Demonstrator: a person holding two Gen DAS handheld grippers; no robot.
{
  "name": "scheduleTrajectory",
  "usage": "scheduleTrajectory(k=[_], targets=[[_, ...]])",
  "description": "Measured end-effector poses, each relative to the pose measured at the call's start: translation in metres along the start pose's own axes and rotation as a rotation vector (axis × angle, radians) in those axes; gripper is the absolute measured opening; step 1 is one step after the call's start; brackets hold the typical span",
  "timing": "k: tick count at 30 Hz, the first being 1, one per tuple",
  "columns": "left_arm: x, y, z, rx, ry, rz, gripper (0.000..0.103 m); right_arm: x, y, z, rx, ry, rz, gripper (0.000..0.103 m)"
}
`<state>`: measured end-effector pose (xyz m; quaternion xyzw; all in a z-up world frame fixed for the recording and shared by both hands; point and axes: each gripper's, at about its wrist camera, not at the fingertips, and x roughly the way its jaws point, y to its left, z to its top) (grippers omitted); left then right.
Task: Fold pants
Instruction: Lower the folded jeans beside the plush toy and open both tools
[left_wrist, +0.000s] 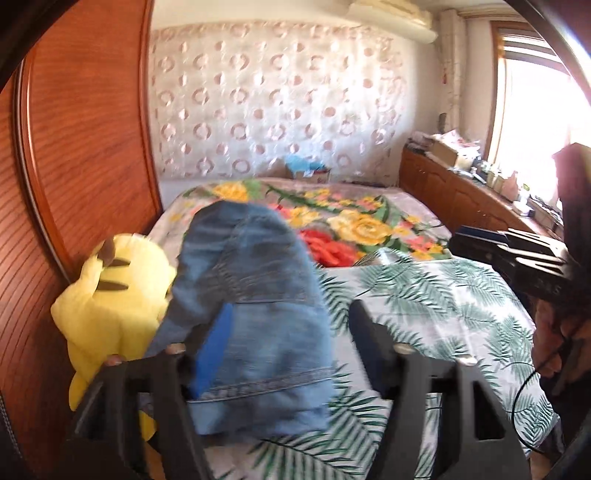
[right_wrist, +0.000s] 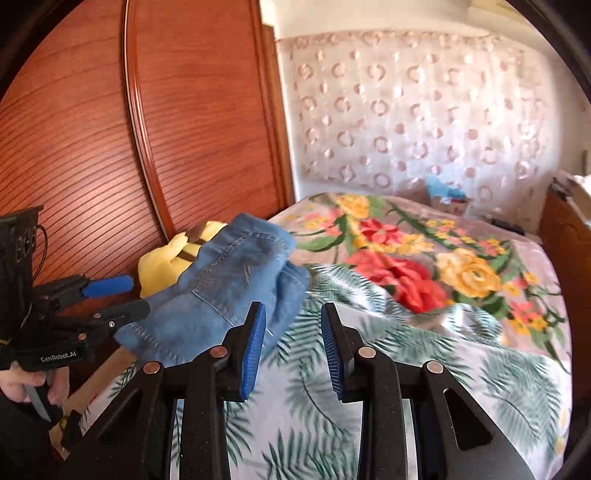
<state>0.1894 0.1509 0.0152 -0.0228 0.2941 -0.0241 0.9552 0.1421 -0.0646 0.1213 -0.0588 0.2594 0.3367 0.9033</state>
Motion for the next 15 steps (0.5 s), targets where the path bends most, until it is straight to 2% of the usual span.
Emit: scheduleTrajectory(k=[2,6,9,15], targets=[[-0.007,-0.012,0.001,0.012,-0.017,-0.010,0.078,-0.032,-0.001,-0.013,0.006,-0.024,-0.033,0.031],[-0.022,-0.038,0.003,0.035,-0.048,-0.037,0.082,-0.085,0.000,-0.034,0.027,-0.052,-0.085,0.031],[-0.034,-0.058,0.002,0.068,-0.082,-0.048,0.094,-0.120,0.000,-0.048,0.041,-0.078,-0.124,0.031],[-0.058,-0.092,-0.002,0.101,-0.130,-0.062,0.096,-0.175,0.010,-0.075,0.070,-0.122,-0.190,0.035]])
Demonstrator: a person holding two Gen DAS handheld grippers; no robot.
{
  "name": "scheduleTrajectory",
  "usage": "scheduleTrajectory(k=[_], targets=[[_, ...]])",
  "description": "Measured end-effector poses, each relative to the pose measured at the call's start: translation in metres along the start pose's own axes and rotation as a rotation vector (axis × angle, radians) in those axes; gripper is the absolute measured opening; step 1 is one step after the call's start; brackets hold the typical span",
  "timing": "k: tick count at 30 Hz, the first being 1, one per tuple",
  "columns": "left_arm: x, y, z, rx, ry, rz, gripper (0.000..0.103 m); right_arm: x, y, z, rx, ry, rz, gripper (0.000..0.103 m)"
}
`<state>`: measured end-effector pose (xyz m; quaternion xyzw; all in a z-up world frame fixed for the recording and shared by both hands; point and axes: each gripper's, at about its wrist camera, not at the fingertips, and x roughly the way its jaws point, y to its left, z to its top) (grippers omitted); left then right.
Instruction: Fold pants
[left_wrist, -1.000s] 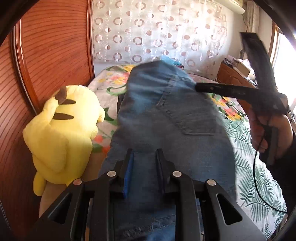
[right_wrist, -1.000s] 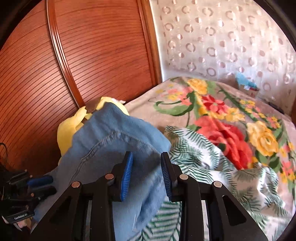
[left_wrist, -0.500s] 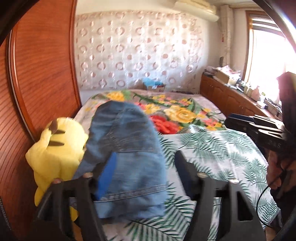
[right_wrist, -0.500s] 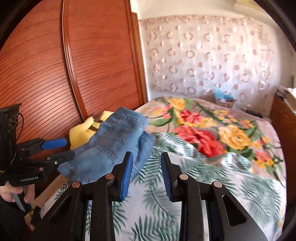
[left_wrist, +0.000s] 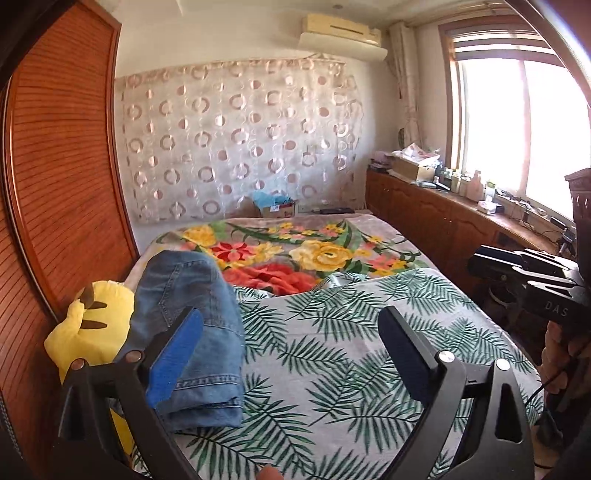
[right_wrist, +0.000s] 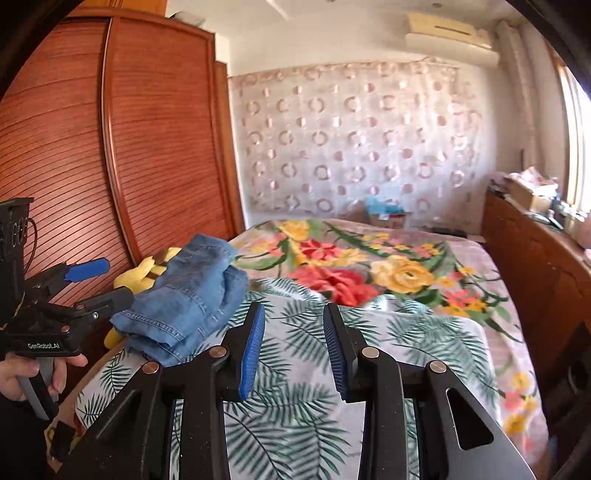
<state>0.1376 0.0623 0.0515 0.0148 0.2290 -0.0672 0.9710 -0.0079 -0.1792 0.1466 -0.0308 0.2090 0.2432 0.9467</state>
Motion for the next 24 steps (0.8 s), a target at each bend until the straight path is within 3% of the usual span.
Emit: scheduleTrajectory(k=[6,11,24], targets=[[-0.021,-0.026,0.000,0.006,-0.030,-0.012,0.096,-0.045,0.015,-0.020,0.014,-0.056,-0.063,0.054],[-0.039,-0.037,-0.004,-0.019,-0.041,-0.004,0.096,-0.080,0.028,-0.040,0.031,-0.085,-0.117,0.064],[-0.057,-0.056,-0.021,-0.021,-0.018,0.005,0.096,-0.127,0.075,-0.070,0.040,-0.098,-0.214,0.065]])
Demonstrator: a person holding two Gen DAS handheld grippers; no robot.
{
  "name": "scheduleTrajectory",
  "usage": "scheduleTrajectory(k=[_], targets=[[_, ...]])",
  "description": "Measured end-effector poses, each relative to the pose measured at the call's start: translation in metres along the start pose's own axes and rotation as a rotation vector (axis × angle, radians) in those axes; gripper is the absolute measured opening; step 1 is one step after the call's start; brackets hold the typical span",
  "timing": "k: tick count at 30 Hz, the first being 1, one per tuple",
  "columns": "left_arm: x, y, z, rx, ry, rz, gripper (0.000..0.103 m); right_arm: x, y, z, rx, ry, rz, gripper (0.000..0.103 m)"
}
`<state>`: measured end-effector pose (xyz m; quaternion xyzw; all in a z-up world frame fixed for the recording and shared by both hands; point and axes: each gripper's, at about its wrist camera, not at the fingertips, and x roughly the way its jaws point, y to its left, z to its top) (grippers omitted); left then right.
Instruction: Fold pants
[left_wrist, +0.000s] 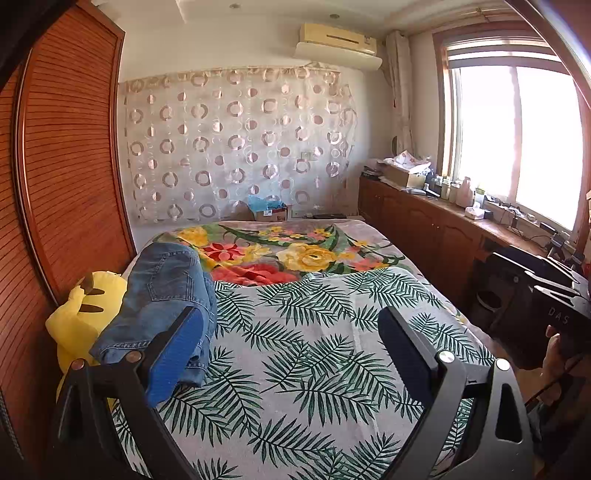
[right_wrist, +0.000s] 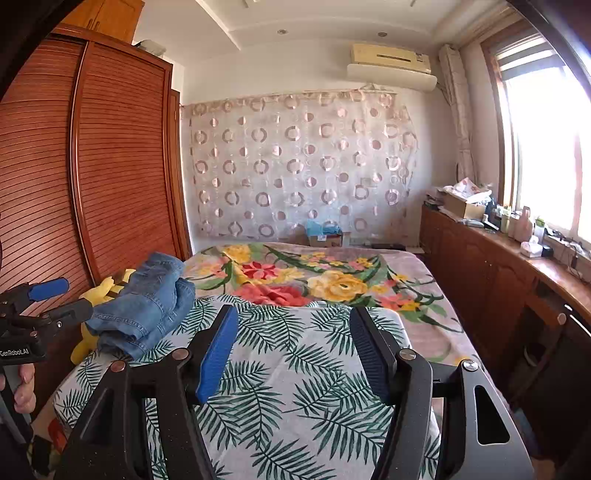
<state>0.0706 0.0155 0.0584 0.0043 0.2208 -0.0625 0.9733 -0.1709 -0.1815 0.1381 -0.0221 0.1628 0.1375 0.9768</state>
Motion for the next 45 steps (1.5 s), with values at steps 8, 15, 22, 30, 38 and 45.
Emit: scheduleTrajectory(k=[8,15,22,30,38,45], targets=[[-0.001,-0.001,0.000,-0.001,0.002,0.009,0.096,-0.002,0.004,0.003,0.025,0.008,-0.004,0.065],[-0.001,0.000,0.000,-0.004,0.005,0.014,0.096,0.002,-0.007,0.008,0.033,0.003,-0.004,0.065],[-0.001,0.002,-0.001,-0.006,0.006,0.014,0.096,0.003,-0.008,0.005,0.031,-0.001,-0.004,0.065],[-0.001,0.003,-0.001,-0.005,0.006,0.015,0.096,0.003,-0.010,0.004,0.029,-0.005,0.002,0.065],[-0.002,0.004,-0.002,-0.006,0.004,0.015,0.096,0.004,-0.013,0.004,0.029,-0.007,0.006,0.065],[-0.002,0.005,-0.002,-0.005,0.004,0.016,0.096,0.005,-0.013,0.002,0.027,-0.008,0.007,0.065]])
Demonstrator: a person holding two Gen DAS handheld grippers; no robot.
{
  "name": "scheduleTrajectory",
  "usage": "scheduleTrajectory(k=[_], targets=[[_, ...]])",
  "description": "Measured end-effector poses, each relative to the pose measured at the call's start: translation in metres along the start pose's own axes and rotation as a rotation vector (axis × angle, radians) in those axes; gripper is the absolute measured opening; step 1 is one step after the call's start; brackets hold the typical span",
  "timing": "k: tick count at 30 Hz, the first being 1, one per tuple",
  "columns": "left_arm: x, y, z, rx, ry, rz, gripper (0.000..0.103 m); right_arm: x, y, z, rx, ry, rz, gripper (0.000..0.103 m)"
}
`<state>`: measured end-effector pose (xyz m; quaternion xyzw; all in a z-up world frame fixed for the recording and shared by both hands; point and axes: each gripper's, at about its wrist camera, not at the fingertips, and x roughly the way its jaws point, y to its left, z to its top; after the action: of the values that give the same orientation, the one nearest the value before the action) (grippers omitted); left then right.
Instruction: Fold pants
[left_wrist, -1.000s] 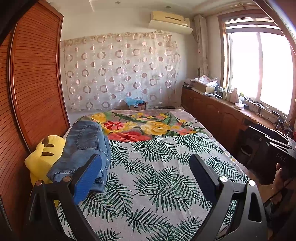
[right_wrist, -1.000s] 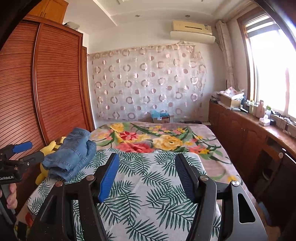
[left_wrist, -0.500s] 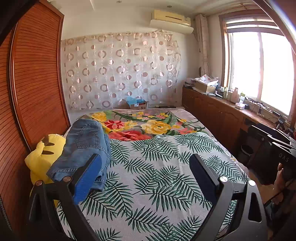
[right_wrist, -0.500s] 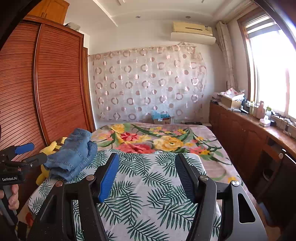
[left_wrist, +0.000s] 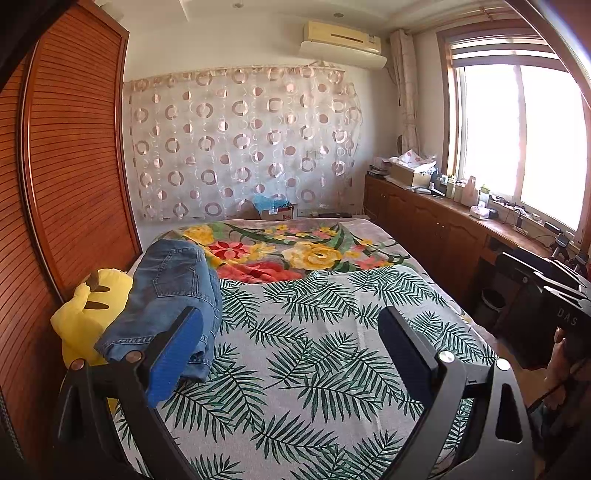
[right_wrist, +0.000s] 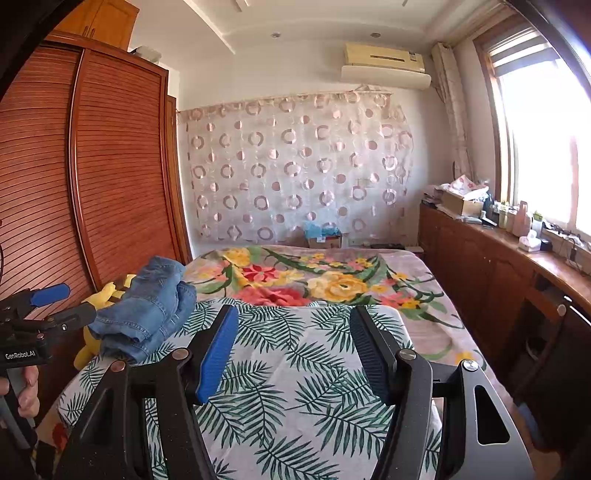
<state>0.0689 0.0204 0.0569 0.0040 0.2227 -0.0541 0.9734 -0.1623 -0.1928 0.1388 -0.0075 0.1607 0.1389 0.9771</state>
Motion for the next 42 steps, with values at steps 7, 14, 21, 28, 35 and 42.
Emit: scheduleTrajectory(k=[7,14,21,28,35,42], targets=[[0.0000,0.0000,0.0001,0.001,0.000,0.000,0.096,0.0009,-0.0013,0.0001,0.000,0.000,0.004,0.065],[-0.0001,0.0002,-0.0002,0.000,0.000,-0.001,0.096,0.0016,-0.0021,0.0002,0.000,0.000,0.006,0.065],[0.0000,0.0005,-0.0006,-0.001,-0.001,-0.001,0.096,0.0015,-0.0020,-0.0003,0.000,-0.001,0.005,0.065],[0.0000,0.0004,-0.0009,0.000,0.000,-0.001,0.096,0.0033,-0.0025,0.0003,0.000,-0.002,0.004,0.065],[-0.0001,0.0002,-0.0010,0.001,-0.001,-0.001,0.096,0.0032,-0.0023,-0.0007,0.001,-0.001,0.005,0.065],[-0.0001,0.0001,-0.0014,0.000,-0.002,-0.001,0.096,0.0030,-0.0024,-0.0012,0.001,-0.002,0.005,0.065]])
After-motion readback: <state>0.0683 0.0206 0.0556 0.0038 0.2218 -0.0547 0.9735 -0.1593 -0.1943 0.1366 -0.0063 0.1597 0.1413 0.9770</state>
